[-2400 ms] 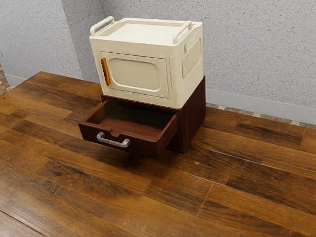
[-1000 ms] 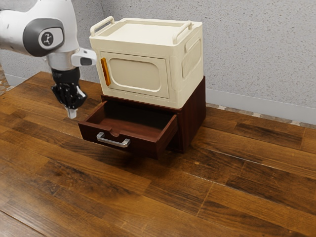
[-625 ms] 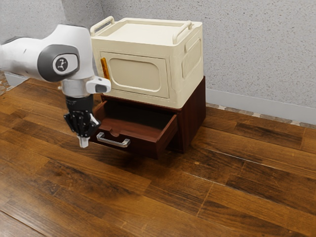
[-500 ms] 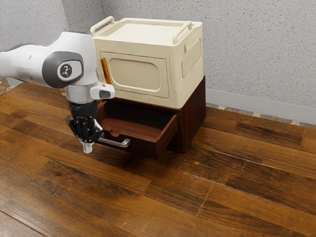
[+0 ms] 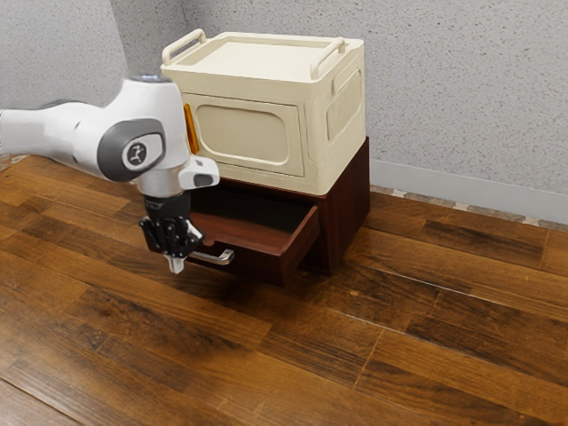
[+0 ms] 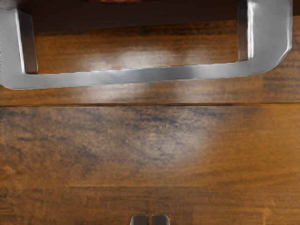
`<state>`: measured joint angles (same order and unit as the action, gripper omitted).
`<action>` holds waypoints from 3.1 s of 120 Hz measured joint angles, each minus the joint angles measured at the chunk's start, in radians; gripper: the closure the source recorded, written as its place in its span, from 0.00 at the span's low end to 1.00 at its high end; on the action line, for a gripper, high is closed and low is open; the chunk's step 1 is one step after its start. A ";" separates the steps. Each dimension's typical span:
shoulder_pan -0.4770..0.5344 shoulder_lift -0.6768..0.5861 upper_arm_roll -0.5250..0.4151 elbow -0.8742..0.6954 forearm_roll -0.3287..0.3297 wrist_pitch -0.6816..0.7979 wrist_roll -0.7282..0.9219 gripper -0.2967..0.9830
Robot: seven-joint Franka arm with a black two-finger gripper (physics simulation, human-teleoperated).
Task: Push the drawer handle with one arm to close the drawer
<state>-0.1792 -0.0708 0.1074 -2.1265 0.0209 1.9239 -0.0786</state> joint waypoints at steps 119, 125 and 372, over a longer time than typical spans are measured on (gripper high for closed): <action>-0.003 0.135 0.010 0.016 0.088 0.358 -0.127 0.85; -0.003 0.144 0.016 0.023 0.089 0.371 -0.132 0.85; -0.022 0.287 0.028 0.212 0.179 0.559 -0.186 0.85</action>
<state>-0.2016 0.2164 0.1350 -1.9141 0.1996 2.4826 -0.2646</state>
